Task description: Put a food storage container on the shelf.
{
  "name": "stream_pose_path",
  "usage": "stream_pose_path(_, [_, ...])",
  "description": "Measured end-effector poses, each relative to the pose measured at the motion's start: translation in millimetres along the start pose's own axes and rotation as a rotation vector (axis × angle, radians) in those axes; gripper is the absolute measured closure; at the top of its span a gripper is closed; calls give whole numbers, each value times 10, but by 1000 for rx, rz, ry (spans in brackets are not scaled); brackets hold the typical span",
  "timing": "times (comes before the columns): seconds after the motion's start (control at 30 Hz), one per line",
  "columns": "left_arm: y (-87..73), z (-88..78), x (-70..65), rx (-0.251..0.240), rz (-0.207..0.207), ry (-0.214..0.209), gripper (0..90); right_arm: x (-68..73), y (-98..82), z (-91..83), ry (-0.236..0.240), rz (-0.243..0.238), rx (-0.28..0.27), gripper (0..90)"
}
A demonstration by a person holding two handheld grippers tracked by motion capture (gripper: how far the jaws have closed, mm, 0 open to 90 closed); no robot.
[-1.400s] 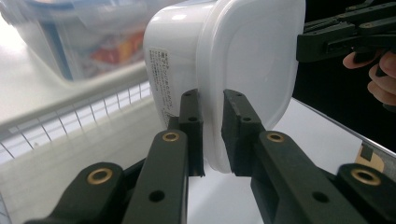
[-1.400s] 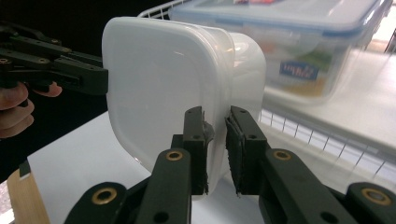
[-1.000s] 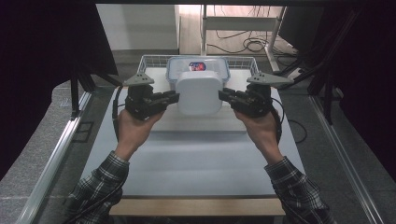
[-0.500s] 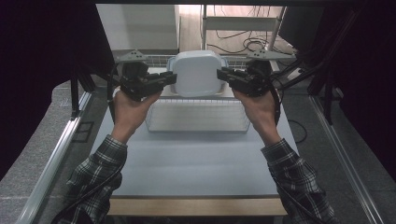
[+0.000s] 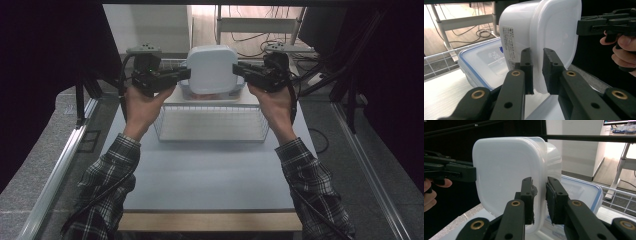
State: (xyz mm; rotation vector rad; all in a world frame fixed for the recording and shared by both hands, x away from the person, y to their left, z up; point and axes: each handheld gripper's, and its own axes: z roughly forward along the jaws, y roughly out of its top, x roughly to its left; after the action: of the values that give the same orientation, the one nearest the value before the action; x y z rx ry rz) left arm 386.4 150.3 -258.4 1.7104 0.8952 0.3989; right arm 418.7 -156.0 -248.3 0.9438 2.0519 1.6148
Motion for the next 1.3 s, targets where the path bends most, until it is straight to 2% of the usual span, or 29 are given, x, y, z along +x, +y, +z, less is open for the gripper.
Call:
stream_pose_path(0.23, [32, 49, 62, 4, -14, 1, 793, -12, 36, 80, -30, -9, 12, 746])
stream_pose_path(0.43, [68, 89, 94, 4, -13, 7, 786, -27, 68, 143, -48, -13, 6, 694])
stream_pose_path(0.67, [124, 127, 126, -9, -20, 16, 739, -55, 107, 203, -48, 0, -2, 664])
stream_pose_path(1.03, [200, 233, 211, 5, -41, 34, 697, -72, 157, 298, -63, 6, 16, 635])
stream_pose_path(1.3, [235, 287, 285, 11, -76, 14, 682, -114, 182, 335, -62, 23, 27, 612])
